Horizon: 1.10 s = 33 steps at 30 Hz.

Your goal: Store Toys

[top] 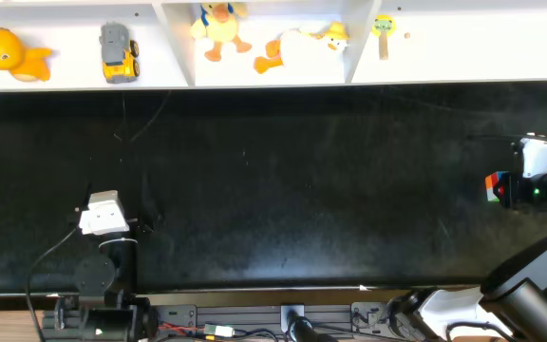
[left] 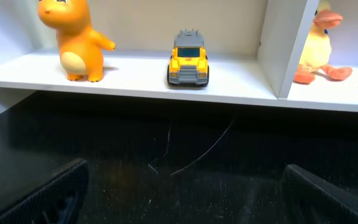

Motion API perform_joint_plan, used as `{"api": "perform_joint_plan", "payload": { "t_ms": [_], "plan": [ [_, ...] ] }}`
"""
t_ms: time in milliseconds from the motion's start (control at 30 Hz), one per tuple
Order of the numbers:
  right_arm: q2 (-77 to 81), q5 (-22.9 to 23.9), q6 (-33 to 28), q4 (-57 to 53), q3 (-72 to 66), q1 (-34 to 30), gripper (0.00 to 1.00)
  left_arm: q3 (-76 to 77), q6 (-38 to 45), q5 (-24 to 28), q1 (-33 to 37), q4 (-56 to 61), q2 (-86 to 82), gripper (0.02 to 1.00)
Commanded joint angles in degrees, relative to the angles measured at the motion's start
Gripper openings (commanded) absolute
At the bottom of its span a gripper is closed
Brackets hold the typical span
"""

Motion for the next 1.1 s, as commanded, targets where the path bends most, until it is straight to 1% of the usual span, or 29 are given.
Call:
{"api": "perform_joint_plan", "payload": {
  "t_ms": [33,100,200,267,400,533,800,1100],
  "plan": [
    [-2.38,-0.44,1.25,0.66,1.22,0.26,0.411,-0.17,1.27,-0.66,0.26,-0.04,-0.74,0.998],
    [-4.0,-0.48,1.75,1.31,1.22,0.33,0.419,-0.17,1.27,-0.66,0.26,-0.07,-0.74,0.996],
    [-6.56,-0.59,2.45,2.36,1.22,0.7,0.459,-0.17,1.27,-0.66,0.26,-0.04,-0.74,0.998],
    [-7.8,-0.66,3.48,3.58,1.22,1.14,0.43,-0.17,1.27,-0.66,0.26,-0.04,-0.74,0.998],
    [-9.46,-0.63,4.92,6.84,1.25,3.15,0.406,-0.17,1.27,-0.66,0.26,-0.07,-0.74,0.998],
    [-9.75,-0.42,5.07,9.42,1.36,6.4,0.411,-0.17,1.27,-0.66,0.26,-0.04,-0.74,0.998],
    [-9.75,-0.39,9.44,15.39,2.36,11.52,0.419,-0.17,1.27,-0.66,0.26,-0.07,-0.74,0.998],
    [-9.75,-0.61,13.35,18.97,5.55,13.11,0.402,-0.17,1.27,-0.66,0.26,-0.07,-0.74,0.998]
  ]
}}
